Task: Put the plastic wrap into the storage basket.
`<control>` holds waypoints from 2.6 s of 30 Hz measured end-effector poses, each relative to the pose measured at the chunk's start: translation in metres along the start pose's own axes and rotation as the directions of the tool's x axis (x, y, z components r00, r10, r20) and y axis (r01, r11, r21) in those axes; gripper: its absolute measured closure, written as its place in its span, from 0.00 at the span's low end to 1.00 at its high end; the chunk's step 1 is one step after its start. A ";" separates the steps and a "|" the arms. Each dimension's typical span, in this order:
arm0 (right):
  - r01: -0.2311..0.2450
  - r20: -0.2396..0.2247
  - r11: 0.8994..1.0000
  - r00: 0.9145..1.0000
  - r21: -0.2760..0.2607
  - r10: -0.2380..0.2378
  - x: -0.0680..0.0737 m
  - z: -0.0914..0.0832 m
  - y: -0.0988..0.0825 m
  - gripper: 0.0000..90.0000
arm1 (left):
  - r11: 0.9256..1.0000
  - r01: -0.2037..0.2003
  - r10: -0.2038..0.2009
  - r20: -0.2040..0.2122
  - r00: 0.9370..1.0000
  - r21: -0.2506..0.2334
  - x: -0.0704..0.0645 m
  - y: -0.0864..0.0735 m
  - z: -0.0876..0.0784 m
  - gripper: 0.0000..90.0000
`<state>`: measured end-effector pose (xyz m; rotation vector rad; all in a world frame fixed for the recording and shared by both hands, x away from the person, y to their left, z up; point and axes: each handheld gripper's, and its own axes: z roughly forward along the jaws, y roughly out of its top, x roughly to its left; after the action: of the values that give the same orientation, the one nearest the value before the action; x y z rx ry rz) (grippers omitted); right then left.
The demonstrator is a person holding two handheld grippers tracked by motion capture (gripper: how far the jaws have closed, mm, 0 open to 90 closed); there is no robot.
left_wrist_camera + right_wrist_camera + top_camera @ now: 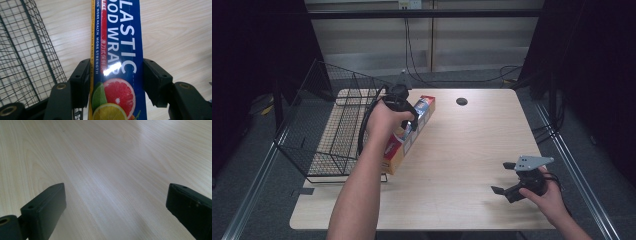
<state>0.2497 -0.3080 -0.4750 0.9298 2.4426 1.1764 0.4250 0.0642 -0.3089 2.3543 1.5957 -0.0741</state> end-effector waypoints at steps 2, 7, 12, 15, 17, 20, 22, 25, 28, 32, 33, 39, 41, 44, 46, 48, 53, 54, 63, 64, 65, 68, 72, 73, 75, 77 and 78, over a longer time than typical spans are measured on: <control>0.000 0.001 1.000 1.000 -0.001 0.000 0.000 0.000 0.000 0.03 | 1.000 0.001 -0.001 0.001 1.000 -0.004 0.002 0.000 -0.005 0.49; -0.001 -0.003 1.000 1.000 -0.003 0.001 0.000 0.000 0.000 0.03 | 1.000 0.013 -0.013 0.002 1.000 -0.003 0.006 -0.001 -0.012 0.49; -0.001 -0.002 1.000 1.000 -0.003 0.001 0.000 0.000 0.000 0.03 | 1.000 0.011 -0.011 -0.005 1.000 -0.009 0.012 -0.002 -0.019 0.49; 0.001 0.005 1.000 1.000 -0.004 -0.001 0.000 0.000 0.000 0.03 | 0.999 0.027 -0.027 -0.005 1.000 -0.019 0.014 -0.004 -0.025 0.49; 0.000 0.004 1.000 1.000 -0.002 0.000 0.000 0.000 0.000 0.03 | 0.999 0.028 -0.029 -0.013 1.000 -0.020 0.016 -0.004 -0.029 0.49; -0.001 0.000 1.000 1.000 -0.002 0.001 0.000 0.000 0.000 0.03 | 0.999 0.032 -0.033 -0.021 0.999 -0.025 0.017 -0.005 -0.034 0.49; -0.004 -0.003 1.000 1.000 -0.002 0.004 0.000 0.000 0.000 0.03 | 0.999 0.036 -0.036 -0.018 0.999 -0.029 0.018 -0.005 -0.035 0.49; 0.000 0.003 1.000 1.000 -0.006 0.000 0.000 0.000 0.000 0.03 | 0.999 0.044 -0.044 -0.020 0.999 -0.032 0.021 -0.006 -0.042 0.50; 0.001 0.005 1.000 1.000 -0.008 -0.001 0.000 0.000 0.000 0.03 | 0.998 0.047 -0.048 -0.028 0.998 -0.033 0.023 -0.006 -0.047 0.49; 0.000 0.006 1.000 1.000 -0.007 0.000 0.000 0.000 0.000 0.03 | 0.998 0.052 -0.053 -0.033 0.998 -0.032 0.027 -0.007 -0.052 0.49; 0.000 0.006 1.000 1.000 -0.007 0.000 0.000 0.000 0.000 0.03 | 0.998 0.058 -0.060 -0.034 0.998 -0.036 0.027 -0.007 -0.053 0.50; 0.000 0.012 1.000 1.000 -0.006 0.000 0.000 -0.001 0.000 0.03 | 0.998 0.059 -0.060 -0.039 0.997 -0.033 0.035 -0.009 -0.059 0.50; -0.002 0.010 1.000 1.000 -0.006 0.002 0.000 -0.001 0.000 0.03 | 0.998 0.060 -0.062 -0.044 0.997 -0.036 0.036 -0.009 -0.061 0.50; -0.003 0.008 1.000 1.000 -0.005 0.003 0.000 0.000 0.000 0.03 | 0.997 0.065 -0.066 -0.050 0.997 -0.036 0.039 -0.010 -0.065 0.50; -0.003 0.004 1.000 1.000 -0.004 0.003 0.000 0.000 0.000 0.03 | 0.997 0.067 -0.069 -0.045 0.997 -0.034 0.040 -0.010 -0.066 0.49; -0.008 -0.001 1.000 1.000 0.000 0.008 -0.001 0.000 0.000 0.03 | 0.997 0.068 -0.070 -0.049 0.996 -0.038 0.043 -0.010 -0.068 0.50; -0.010 0.004 1.000 1.000 -0.004 0.010 -0.001 0.000 -0.001 0.03 | 0.996 0.081 -0.083 -0.059 0.995 -0.045 0.050 -0.011 -0.073 0.50; -0.010 0.001 1.000 1.000 -0.002 0.010 -0.001 0.000 -0.001 0.03 | 0.996 0.081 -0.084 -0.058 0.995 -0.048 0.051 -0.012 -0.074 0.50; -0.011 0.009 1.000 1.000 -0.003 0.011 -0.002 0.001 -0.001 0.03 | 0.993 0.105 -0.109 -0.064 0.992 -0.062 0.061 -0.013 -0.082 0.50; -0.010 0.008 1.000 1.000 -0.003 0.010 -0.002 0.001 -0.001 0.03 | 0.992 0.108 -0.112 -0.062 0.992 -0.066 0.063 -0.014 -0.084 0.50; -0.011 0.009 1.000 1.000 -0.001 0.011 -0.002 0.001 -0.001 0.03 | 0.992 0.109 -0.113 -0.065 0.992 -0.063 0.063 -0.014 -0.085 0.50; -0.012 0.005 1.000 1.000 0.000 0.012 -0.002 0.001 -0.002 0.03 | 0.990 0.118 -0.123 -0.069 0.990 -0.074 0.067 -0.015 -0.087 0.50; -0.012 0.003 1.000 1.000 0.000 0.012 -0.002 0.002 -0.002 0.03 | 0.990 0.122 -0.128 -0.075 0.989 -0.077 0.072 -0.016 -0.091 0.50; -0.012 0.002 1.000 1.000 0.001 0.012 -0.002 0.002 -0.001 0.03 | 0.990 0.116 -0.122 -0.078 0.990 -0.075 0.073 -0.016 -0.092 0.50; -0.012 0.001 1.000 1.000 0.002 0.012 -0.002 0.002 -0.001 0.03 | 0.990 0.118 -0.125 -0.081 0.989 -0.081 0.076 -0.016 -0.094 0.50; -0.014 0.003 1.000 1.000 -0.001 0.014 -0.002 0.002 -0.001 0.03 | 0.988 0.130 -0.136 -0.074 0.988 -0.082 0.078 -0.017 -0.095 0.50; -0.016 0.003 1.000 1.000 -0.002 0.016 -0.002 0.002 -0.001 0.03 | 0.988 0.131 -0.138 -0.083 0.987 -0.085 0.079 -0.017 -0.096 0.50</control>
<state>0.2514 -0.3088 -0.4773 0.9511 2.4353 1.1812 0.4281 0.1667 -0.2366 2.2167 1.7640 0.0654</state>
